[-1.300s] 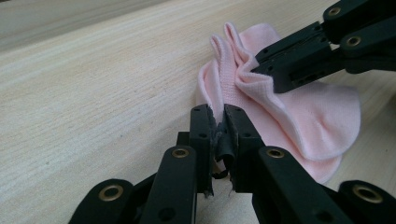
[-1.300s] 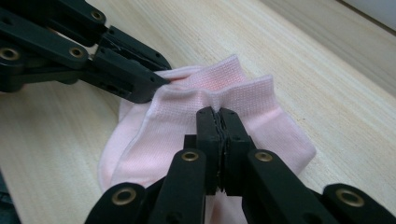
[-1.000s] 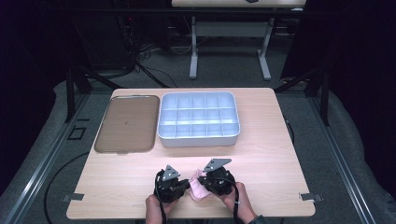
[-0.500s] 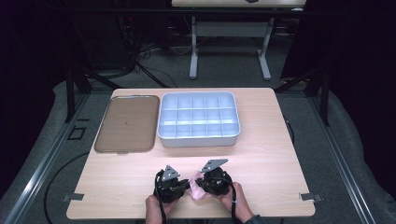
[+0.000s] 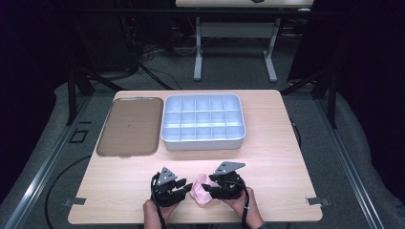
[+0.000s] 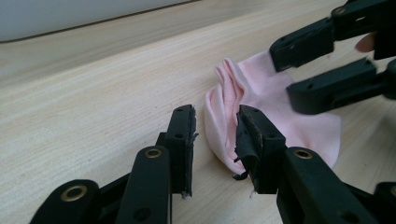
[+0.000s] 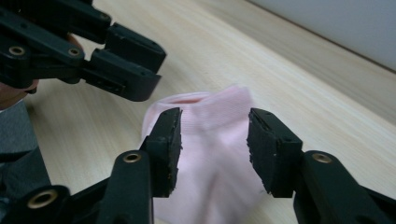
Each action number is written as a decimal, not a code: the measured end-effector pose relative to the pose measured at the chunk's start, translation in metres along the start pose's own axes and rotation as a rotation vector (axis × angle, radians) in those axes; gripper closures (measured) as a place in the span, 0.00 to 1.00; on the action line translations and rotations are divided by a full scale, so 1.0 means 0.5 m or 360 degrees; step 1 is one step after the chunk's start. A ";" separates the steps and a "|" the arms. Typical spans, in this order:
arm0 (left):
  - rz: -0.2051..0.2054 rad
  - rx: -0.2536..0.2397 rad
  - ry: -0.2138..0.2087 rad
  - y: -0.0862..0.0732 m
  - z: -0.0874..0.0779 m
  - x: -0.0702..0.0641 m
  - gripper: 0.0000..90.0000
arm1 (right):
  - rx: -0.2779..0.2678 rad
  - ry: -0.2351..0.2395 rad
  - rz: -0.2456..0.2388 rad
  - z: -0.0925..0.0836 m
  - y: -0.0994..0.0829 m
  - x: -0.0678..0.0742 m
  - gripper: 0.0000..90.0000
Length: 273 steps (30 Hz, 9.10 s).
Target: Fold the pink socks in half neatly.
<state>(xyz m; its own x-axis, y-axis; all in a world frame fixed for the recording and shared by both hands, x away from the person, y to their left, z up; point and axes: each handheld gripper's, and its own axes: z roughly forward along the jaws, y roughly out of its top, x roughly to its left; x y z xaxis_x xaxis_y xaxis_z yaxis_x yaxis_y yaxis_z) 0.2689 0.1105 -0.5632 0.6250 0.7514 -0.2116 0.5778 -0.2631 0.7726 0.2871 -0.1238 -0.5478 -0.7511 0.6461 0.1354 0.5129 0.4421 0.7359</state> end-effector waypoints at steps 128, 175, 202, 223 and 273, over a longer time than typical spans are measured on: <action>0.0288 0.0113 -0.0199 -0.005 0.085 -0.061 1.00 | 0.0007 0.0234 0.0465 -0.042 -0.030 -0.034 0.95; 0.0331 0.0115 -0.0224 -0.002 0.084 -0.031 0.99 | 0.0178 0.0139 0.0274 0.022 0.020 -0.030 0.93; 0.0319 0.0025 -0.0225 0.064 0.038 0.010 0.91 | 0.0266 -0.0072 0.0065 0.052 0.020 0.012 0.93; 0.0466 0.0211 -0.0104 0.093 0.106 -0.008 0.99 | 0.0233 -0.0082 0.0066 0.051 0.014 0.016 0.92; 0.0440 0.0201 -0.0180 0.097 0.103 -0.011 0.99 | 0.0182 -0.0028 0.0064 0.045 -0.012 0.032 0.90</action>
<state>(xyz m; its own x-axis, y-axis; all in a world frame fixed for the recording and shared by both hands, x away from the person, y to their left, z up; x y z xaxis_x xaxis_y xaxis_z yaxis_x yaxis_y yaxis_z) 0.3203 0.0624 -0.5554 0.8176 0.5709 -0.0748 0.4341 -0.5260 0.7313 0.2814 -0.1020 -0.5651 -0.7223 0.6750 0.1507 0.5871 0.4833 0.6494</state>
